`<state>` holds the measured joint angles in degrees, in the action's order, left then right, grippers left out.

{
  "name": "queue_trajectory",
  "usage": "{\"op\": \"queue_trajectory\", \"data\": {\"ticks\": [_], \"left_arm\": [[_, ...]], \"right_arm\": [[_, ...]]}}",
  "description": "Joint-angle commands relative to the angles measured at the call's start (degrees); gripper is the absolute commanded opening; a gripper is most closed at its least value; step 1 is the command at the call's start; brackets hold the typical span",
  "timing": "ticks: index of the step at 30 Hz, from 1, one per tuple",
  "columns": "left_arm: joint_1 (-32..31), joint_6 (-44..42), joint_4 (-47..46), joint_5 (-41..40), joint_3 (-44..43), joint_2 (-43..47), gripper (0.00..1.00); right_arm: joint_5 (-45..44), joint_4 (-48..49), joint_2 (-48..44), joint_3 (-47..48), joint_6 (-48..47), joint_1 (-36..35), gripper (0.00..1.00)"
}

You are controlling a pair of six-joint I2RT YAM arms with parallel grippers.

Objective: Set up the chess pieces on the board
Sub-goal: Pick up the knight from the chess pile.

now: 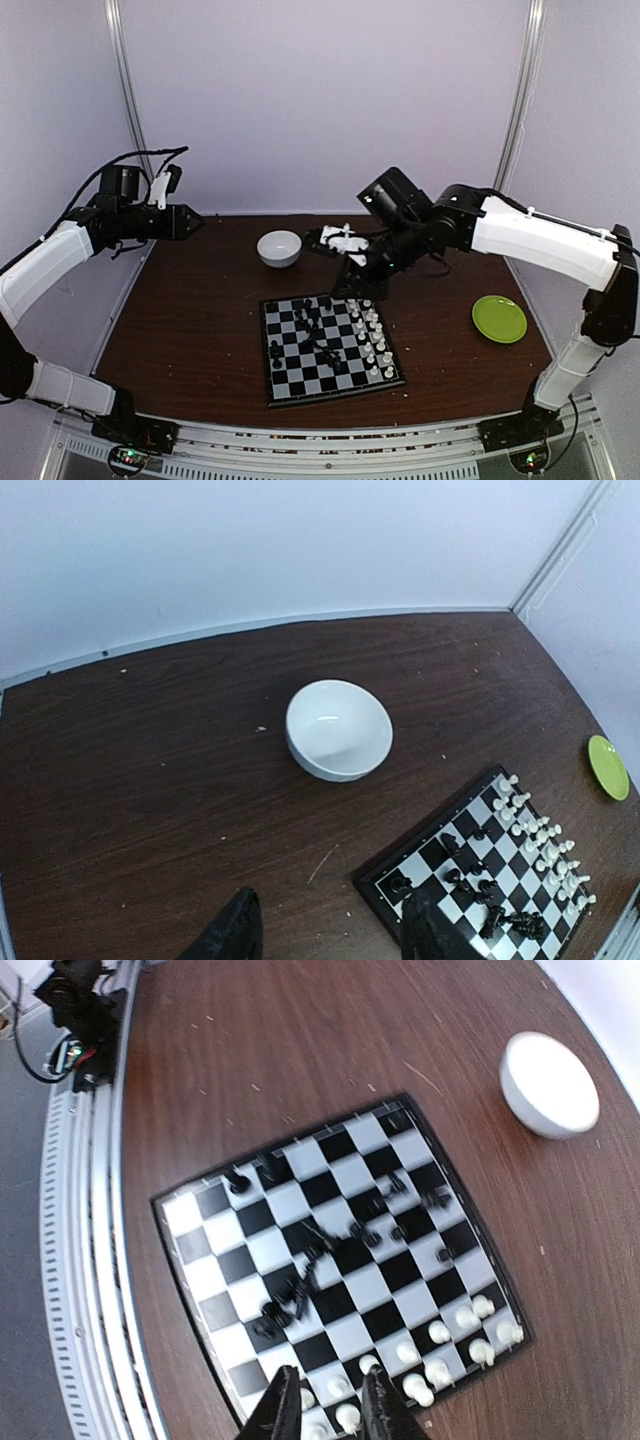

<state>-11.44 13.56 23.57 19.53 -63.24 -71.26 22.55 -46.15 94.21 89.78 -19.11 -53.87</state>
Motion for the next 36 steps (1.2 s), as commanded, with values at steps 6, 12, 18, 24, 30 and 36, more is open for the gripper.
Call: {"op": "queue_trajectory", "data": {"ticks": [6, 12, 18, 24, 30, 36], "left_arm": [[-20.25, -5.11, 4.76, -8.22, -4.00, -5.45, 0.44], [-29.16, -2.65, 11.34, -15.64, -11.22, -17.57, 0.43], [-34.21, 1.74, 19.42, -21.75, -25.97, -31.72, 0.44], [-35.87, 2.80, 28.03, -25.43, -40.21, -44.18, 0.44], [-35.93, 3.59, 31.63, -24.65, -45.26, -50.37, 0.45], [-35.93, 4.31, 32.81, -23.20, -46.09, -53.56, 0.46]], "right_arm": [[9.91, 16.90, -16.76, -27.29, 1.67, 22.40, 0.24], [13.70, 18.35, -20.03, -28.58, 3.20, 31.94, 0.25], [15.44, 18.08, -20.63, -29.07, 2.44, 32.07, 0.26], [16.33, 17.19, -20.49, -28.91, 1.62, 32.11, 0.26], [16.26, 16.96, -20.20, -28.86, 1.21, 32.12, 0.27], [16.55, 16.44, -19.48, -28.52, 0.87, 32.07, 0.27]]}}
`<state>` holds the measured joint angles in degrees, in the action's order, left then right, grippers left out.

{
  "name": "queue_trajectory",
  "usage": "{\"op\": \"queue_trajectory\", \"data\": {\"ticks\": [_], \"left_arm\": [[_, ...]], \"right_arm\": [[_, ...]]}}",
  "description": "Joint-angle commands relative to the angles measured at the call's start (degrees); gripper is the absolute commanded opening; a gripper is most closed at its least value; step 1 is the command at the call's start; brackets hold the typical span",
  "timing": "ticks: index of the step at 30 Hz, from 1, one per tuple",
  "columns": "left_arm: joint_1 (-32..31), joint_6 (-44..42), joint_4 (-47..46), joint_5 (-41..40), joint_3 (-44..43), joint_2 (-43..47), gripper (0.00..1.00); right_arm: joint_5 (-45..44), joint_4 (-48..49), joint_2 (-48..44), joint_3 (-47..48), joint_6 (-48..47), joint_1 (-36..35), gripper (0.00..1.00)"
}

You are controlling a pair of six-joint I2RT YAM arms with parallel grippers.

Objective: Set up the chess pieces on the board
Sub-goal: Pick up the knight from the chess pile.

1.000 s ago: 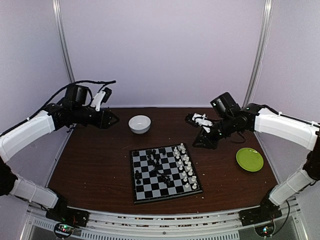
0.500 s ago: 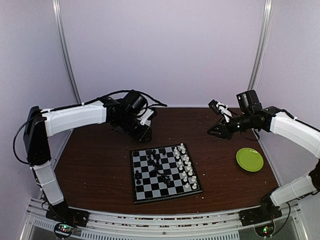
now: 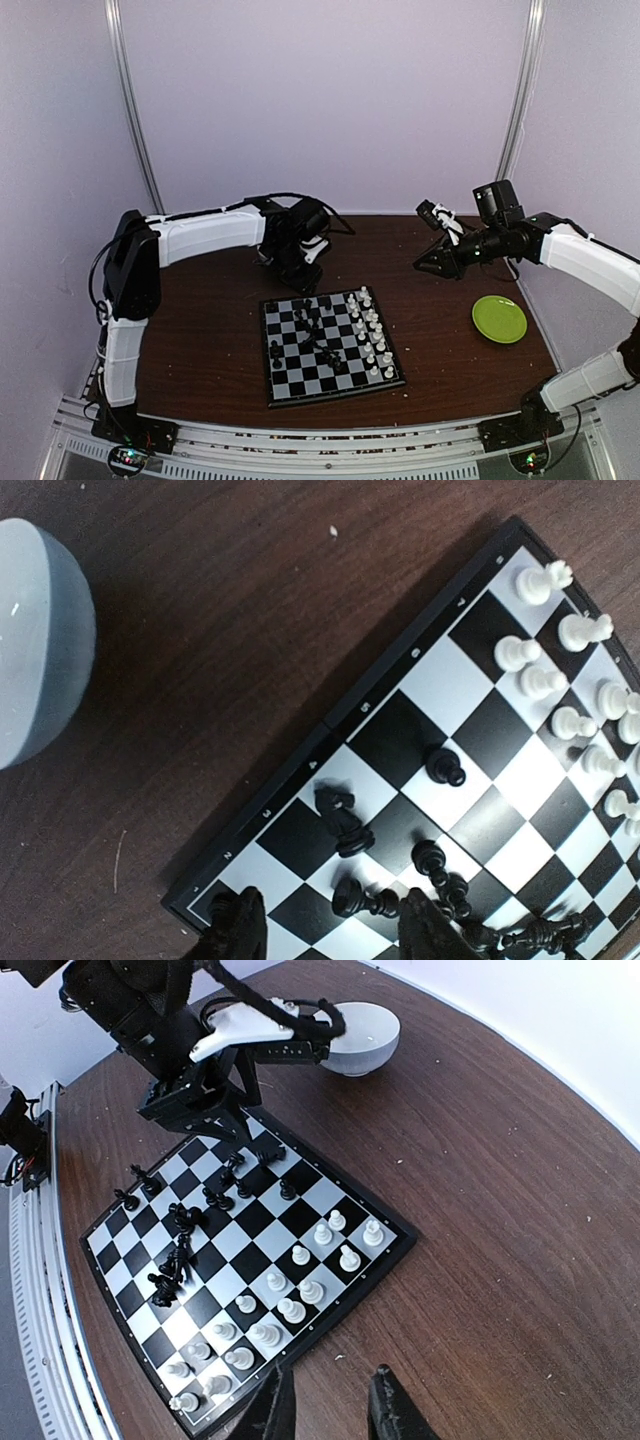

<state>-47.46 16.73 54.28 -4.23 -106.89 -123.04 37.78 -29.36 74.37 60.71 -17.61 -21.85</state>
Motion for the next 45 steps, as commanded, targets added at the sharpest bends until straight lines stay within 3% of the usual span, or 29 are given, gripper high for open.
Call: {"op": "queue_trajectory", "data": {"ticks": [1, 17, 45], "left_arm": [[0.09, 1.19, 2.09, 0.73, -2.57, -2.24, 0.46], [0.10, 1.52, 3.02, 2.38, -6.32, -7.94, 0.43], [0.17, 2.07, 4.52, 2.80, -5.52, -10.00, 0.23]], "right_arm": [[1.39, -0.34, 0.42, 0.55, -0.65, 0.07, 0.27], [1.55, -0.86, 1.16, 0.68, -0.88, 0.12, 0.28], [2.43, -1.57, 2.18, 1.09, -1.25, 0.09, 0.28]]}}
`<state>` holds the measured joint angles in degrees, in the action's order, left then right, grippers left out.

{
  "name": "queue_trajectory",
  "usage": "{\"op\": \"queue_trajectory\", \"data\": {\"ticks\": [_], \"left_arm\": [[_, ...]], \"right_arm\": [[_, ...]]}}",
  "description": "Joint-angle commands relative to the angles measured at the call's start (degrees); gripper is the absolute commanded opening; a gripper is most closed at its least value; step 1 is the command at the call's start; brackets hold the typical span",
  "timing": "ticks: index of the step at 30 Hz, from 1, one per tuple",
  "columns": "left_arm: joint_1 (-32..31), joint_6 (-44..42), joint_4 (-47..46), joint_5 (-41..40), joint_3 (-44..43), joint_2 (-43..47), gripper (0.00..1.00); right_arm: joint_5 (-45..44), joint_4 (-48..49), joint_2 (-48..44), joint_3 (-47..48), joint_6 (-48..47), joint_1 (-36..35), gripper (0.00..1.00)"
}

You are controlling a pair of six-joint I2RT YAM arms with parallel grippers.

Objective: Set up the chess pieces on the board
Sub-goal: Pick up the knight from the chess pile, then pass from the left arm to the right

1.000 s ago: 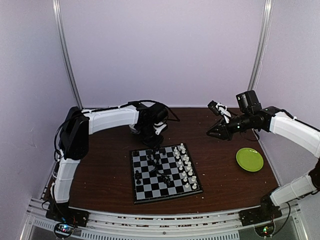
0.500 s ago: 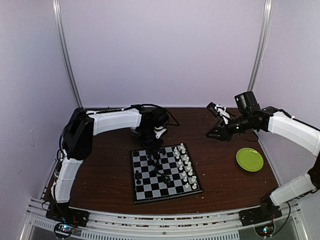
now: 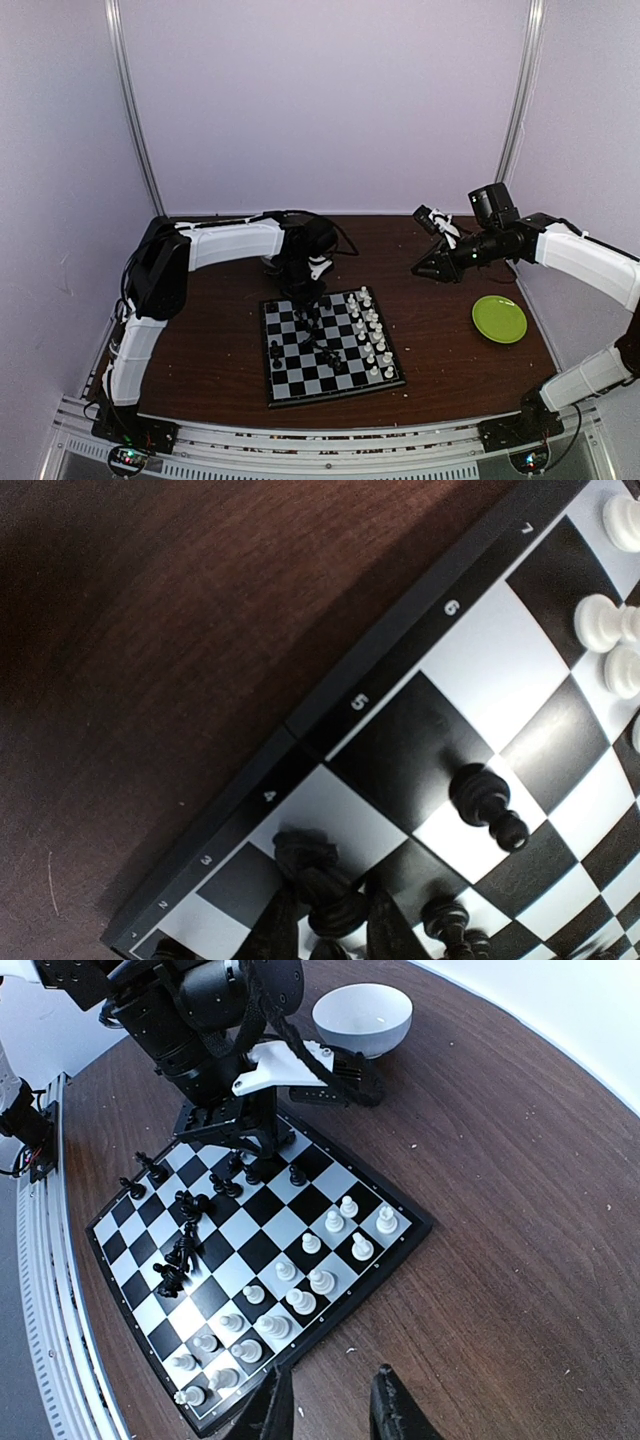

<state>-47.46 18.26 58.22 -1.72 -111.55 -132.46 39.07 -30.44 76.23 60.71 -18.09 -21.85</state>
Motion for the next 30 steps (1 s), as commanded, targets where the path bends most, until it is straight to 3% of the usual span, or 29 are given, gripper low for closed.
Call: {"op": "queue_trajectory", "data": {"ticks": [1, 9, 15, 23, 30], "left_arm": [[0.18, 0.55, 0.54, 0.28, -0.80, -0.60, 0.21], [0.17, -0.23, 0.76, -0.80, -0.48, 0.12, 0.11], [0.11, -3.63, -2.33, -4.07, 4.35, 7.92, 0.09], [-1.47, -5.79, -19.98, -2.23, 24.21, 27.35, 0.08], [-4.40, -7.08, -31.59, -0.67, 34.87, 34.90, 0.09]], "right_arm": [[1.23, -0.50, 0.37, 1.08, -0.78, 0.10, 0.28], [1.21, -0.68, 0.77, 1.17, -0.75, 0.05, 0.28], [1.63, 0.05, 0.77, 1.30, 0.89, 0.05, 0.28], [-1.48, 5.08, 4.17, 2.24, 13.86, 0.01, 0.28], [13.69, -1.60, 17.55, 12.89, 21.45, -4.14, 0.31]]}}
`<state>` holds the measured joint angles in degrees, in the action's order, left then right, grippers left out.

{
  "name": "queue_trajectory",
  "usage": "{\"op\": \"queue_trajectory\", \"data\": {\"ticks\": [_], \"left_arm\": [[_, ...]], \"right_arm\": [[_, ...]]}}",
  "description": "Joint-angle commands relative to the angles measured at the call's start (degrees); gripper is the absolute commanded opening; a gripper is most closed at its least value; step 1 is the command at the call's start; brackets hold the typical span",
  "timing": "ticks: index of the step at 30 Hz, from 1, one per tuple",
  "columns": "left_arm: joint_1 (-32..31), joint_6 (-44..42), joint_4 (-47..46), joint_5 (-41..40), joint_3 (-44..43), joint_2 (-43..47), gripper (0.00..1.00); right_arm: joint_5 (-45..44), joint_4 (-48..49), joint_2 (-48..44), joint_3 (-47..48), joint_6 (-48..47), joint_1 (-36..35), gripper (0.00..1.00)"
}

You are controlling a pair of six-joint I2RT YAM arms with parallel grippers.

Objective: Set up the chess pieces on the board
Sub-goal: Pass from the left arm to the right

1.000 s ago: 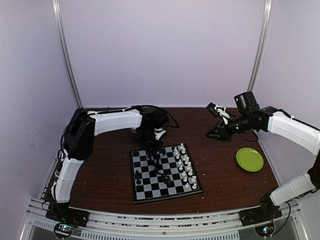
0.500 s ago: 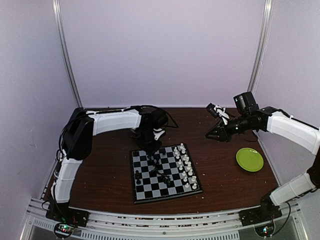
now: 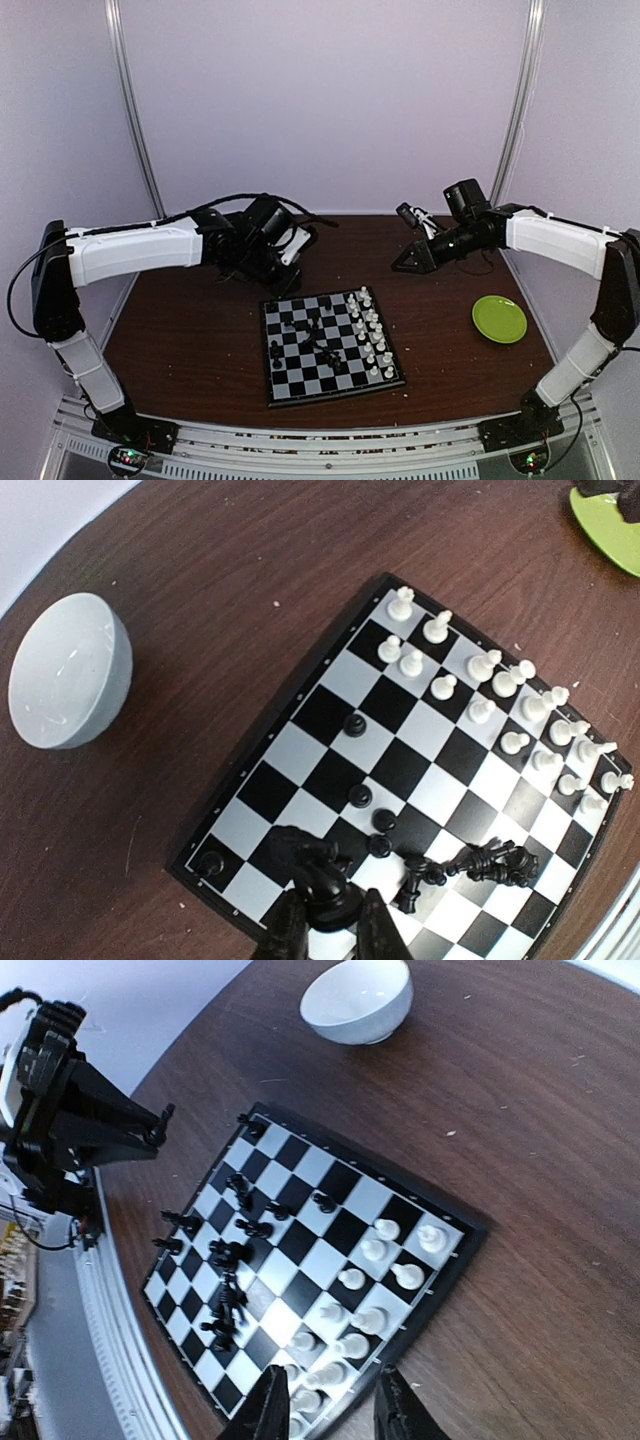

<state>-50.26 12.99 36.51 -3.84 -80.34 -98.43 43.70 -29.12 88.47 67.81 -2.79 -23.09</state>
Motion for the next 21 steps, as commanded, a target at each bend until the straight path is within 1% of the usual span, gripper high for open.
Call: {"op": "queue_trajectory", "data": {"ticks": [1, 6, 9, 13, 17, 21], "left_arm": [[-2.21, -2.14, -10.62, 1.33, 4.02, 1.16, 0.09], [-4.96, -2.96, -12.74, 0.46, 4.32, 1.41, 0.09], [-6.52, -3.53, -13.81, 0.44, 4.52, 1.44, 0.09], [-8.17, -4.67, -15.12, 1.16, 4.66, 1.51, 0.09], [-8.84, -4.95, -15.60, 1.72, 4.53, 1.40, 0.09], [-9.23, -5.23, -15.83, 1.94, 4.31, 1.31, 0.09]], "right_arm": [[10.83, -2.92, 7.06, 7.12, 7.61, -3.68, 0.32], [18.16, -0.92, 13.78, 12.38, 15.42, -7.48, 0.34], [19.58, 0.07, 16.33, 14.37, 18.64, -9.93, 0.35], [21.09, 2.97, 18.94, 15.50, 22.76, -11.23, 0.35], [21.89, 3.02, 20.53, 16.54, 23.89, -12.15, 0.35], [22.95, 3.87, 21.08, 16.24, 24.58, -13.08, 0.31]]}}
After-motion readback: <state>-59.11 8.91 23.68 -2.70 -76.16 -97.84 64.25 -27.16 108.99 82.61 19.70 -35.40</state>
